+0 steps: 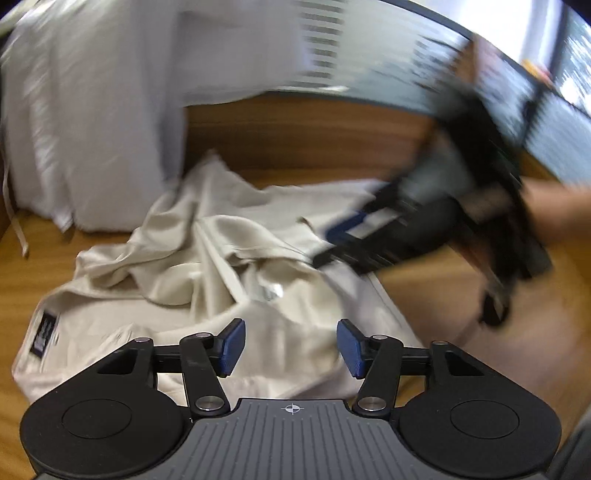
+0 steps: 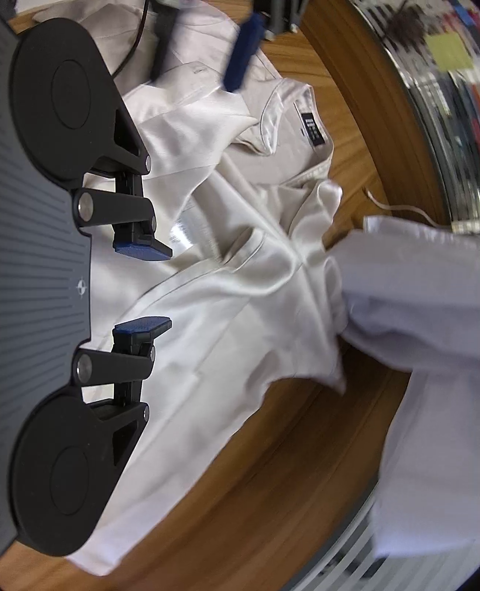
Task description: Fold clothes
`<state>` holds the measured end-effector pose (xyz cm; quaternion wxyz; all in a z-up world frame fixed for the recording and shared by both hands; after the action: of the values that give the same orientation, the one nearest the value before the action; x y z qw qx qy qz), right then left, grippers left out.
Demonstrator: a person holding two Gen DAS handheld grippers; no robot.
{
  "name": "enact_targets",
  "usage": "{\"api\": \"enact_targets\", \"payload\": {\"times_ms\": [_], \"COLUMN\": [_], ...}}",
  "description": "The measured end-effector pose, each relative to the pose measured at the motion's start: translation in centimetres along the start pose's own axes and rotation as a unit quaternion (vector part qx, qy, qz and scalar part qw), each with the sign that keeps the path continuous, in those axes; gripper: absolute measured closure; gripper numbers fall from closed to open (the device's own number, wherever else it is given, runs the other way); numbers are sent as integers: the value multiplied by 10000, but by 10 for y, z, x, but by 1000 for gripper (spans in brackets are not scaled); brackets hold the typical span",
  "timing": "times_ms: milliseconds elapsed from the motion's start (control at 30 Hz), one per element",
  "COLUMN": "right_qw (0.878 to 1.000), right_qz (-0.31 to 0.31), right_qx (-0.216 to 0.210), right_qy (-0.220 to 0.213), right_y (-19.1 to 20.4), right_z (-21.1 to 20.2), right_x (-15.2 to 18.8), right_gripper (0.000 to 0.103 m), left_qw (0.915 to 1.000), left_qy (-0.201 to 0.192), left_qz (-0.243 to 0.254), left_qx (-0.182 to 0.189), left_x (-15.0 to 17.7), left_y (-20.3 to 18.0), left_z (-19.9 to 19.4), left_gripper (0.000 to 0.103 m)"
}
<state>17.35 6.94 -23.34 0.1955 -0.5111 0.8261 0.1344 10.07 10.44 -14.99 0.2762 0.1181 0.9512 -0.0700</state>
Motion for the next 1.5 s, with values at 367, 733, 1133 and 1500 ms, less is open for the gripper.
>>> {"api": "enact_targets", "payload": {"times_ms": [367, 733, 1133, 1500], "right_qw": [9997, 9897, 9527, 9500], "right_qz": [-1, 1267, 2883, 3007], "right_qx": [176, 444, 948, 694], "right_qy": [-156, -488, -143, -474], "right_y": [5, -38, -65, -25], "right_z": [13, -68, -112, -134], "right_x": [-4, 49, 197, 205], "right_gripper": [100, 101, 100, 72], "left_qw": [9935, 9926, 9875, 9936], "left_qy": [61, -497, -634, -587], "left_qz": [1137, 661, 731, 413], "left_qx": [-79, 885, 1242, 878], "left_x": [22, -9, -51, -58], "left_y": [-25, -11, -23, -33], "left_z": [37, -31, -68, -53], "left_gripper": [41, 100, 100, 100]}}
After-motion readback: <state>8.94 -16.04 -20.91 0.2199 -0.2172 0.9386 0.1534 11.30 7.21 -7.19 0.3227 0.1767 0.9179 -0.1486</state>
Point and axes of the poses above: each gripper's, at about its wrist camera, not at the fingertips, and z roughly the way its jaws point, y to its left, x to its underside, the point moved 9 cm from there along z, roughly the way its jaws point, and after that the axes turned 9 degrees about y, right-handed, at the moved point
